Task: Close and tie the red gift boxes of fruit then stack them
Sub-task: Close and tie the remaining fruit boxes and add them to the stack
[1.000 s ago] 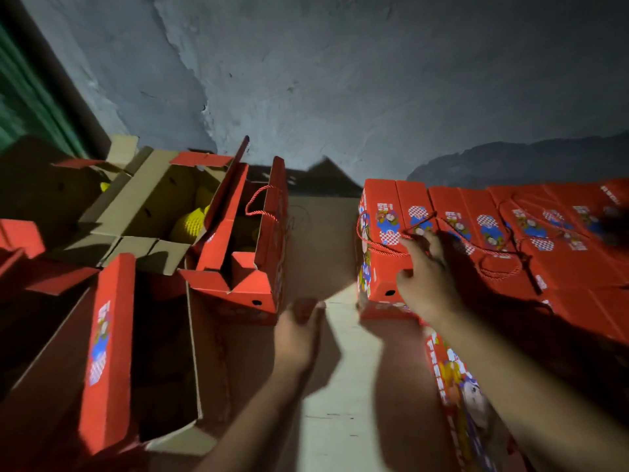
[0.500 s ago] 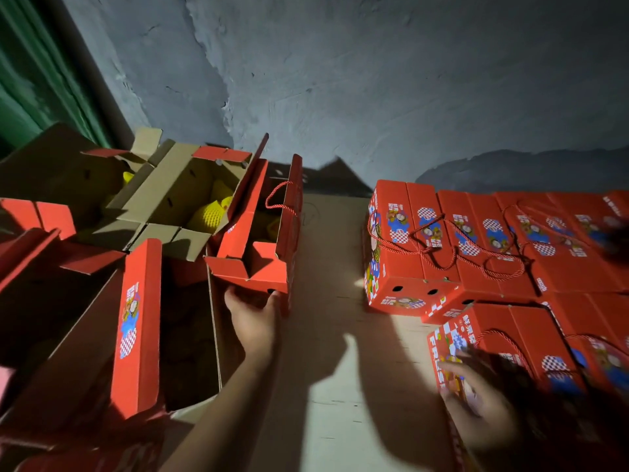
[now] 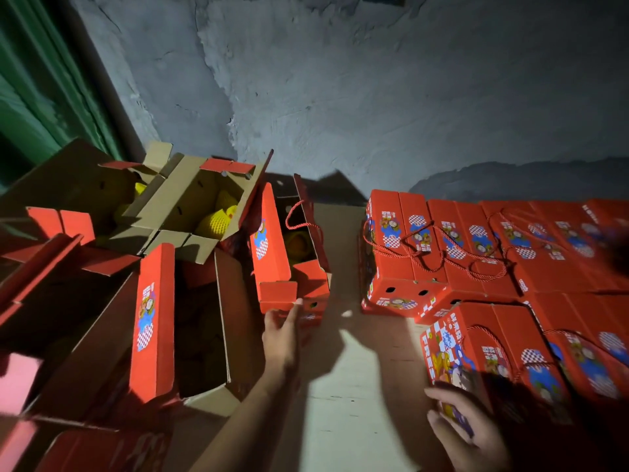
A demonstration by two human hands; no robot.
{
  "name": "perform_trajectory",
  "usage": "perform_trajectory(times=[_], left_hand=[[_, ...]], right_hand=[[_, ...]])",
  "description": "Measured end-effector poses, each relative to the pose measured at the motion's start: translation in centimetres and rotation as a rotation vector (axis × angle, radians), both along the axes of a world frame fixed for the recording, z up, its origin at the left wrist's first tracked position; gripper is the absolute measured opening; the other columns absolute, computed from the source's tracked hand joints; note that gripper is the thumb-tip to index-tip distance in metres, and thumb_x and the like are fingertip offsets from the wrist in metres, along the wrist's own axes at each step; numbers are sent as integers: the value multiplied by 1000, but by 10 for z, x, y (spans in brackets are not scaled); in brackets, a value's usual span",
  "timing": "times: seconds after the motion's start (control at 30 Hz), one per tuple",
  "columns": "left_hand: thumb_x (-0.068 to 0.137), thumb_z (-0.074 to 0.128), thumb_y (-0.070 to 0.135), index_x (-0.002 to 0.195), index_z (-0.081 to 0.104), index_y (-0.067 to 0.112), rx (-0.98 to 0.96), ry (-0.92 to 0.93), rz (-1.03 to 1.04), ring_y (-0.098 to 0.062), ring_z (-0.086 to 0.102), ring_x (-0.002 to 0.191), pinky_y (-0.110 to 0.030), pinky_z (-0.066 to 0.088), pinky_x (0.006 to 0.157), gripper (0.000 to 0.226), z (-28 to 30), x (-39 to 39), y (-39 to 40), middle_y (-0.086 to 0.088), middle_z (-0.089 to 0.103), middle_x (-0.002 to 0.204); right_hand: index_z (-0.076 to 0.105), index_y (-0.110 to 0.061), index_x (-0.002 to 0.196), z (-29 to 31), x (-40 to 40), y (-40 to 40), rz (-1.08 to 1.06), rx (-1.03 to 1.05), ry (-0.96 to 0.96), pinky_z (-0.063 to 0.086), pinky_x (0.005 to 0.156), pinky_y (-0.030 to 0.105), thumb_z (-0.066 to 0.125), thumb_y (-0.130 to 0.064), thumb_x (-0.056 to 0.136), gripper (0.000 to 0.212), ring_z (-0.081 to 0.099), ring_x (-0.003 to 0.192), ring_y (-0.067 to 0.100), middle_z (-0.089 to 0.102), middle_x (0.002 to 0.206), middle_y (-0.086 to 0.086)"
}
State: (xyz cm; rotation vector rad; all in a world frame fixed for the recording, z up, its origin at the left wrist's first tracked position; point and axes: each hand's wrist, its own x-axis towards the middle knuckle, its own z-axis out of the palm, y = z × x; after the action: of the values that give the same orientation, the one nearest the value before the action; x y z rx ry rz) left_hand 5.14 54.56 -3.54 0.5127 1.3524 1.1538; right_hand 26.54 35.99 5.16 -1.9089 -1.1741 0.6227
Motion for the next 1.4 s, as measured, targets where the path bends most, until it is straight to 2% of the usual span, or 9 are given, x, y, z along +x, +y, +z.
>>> perform_trajectory(times=[0.13,0.4,0.5,0.63,0.83,0.97,1.17,1.3,1.4], left_hand=[[90,75,41,121,61,28,-17,-23,-70,-23,76,97,-38,60,74,37,16,-11,-64,-3,77,108],[75,84,56,113,66,46,-100,115,-239,-7,73,91,-45,62,75,43,45,-60,-224,12,76,100],[64,85,61,99,69,53,-132,157,-267,-11,67,75,-49,61,75,39,56,-82,-281,11,75,85],[77,86,47,108,63,57,-187,155,-270,-10,66,96,-48,63,79,41,61,-108,-349,19,73,97],[76,85,50,98,66,62,-216,165,-322,-12,65,81,-47,60,80,32,64,-142,-436,25,74,96],[76,83,53,97,65,65,-232,188,-387,-5,71,84,-47,61,80,30,65,-175,-482,31,72,99],[81,84,37,119,57,52,-252,188,-409,3,67,96,-35,62,74,49,65,-225,-533,33,70,100],[84,82,24,107,62,46,-257,187,-341,-5,61,101,-43,59,81,38,64,-247,-561,23,63,111],[85,81,14,116,69,30,-289,195,-257,-21,63,113,-48,54,92,36,63,-252,-569,9,71,120]], right_hand=[[77,-11,101,26,-17,-9,18,-59,231,51,80,4,69,18,83,35,62,119,21,67,121,8],[73,-23,110,48,-52,-82,73,-133,325,49,97,25,66,1,94,30,63,119,7,70,122,-5],[72,-20,109,53,-64,-118,50,-116,328,47,93,22,66,3,94,28,64,118,11,71,118,-3],[70,-17,112,51,-80,-164,71,-134,352,46,97,21,63,4,96,27,62,119,13,70,119,-3],[66,-28,117,51,-119,-222,122,-163,316,47,99,22,70,-11,95,28,62,117,2,68,119,-12],[54,-35,127,49,-159,-260,202,-253,319,42,87,13,81,-24,87,50,57,111,-4,61,119,-11],[55,-28,111,42,-188,-318,270,-271,362,44,65,19,73,-1,85,41,56,65,7,59,76,1],[66,-15,93,28,-180,-361,215,-364,265,48,73,38,62,7,83,24,56,73,19,60,77,5],[71,-20,98,30,-182,-383,302,-387,312,45,76,23,74,-5,84,20,57,77,8,61,83,-1]])
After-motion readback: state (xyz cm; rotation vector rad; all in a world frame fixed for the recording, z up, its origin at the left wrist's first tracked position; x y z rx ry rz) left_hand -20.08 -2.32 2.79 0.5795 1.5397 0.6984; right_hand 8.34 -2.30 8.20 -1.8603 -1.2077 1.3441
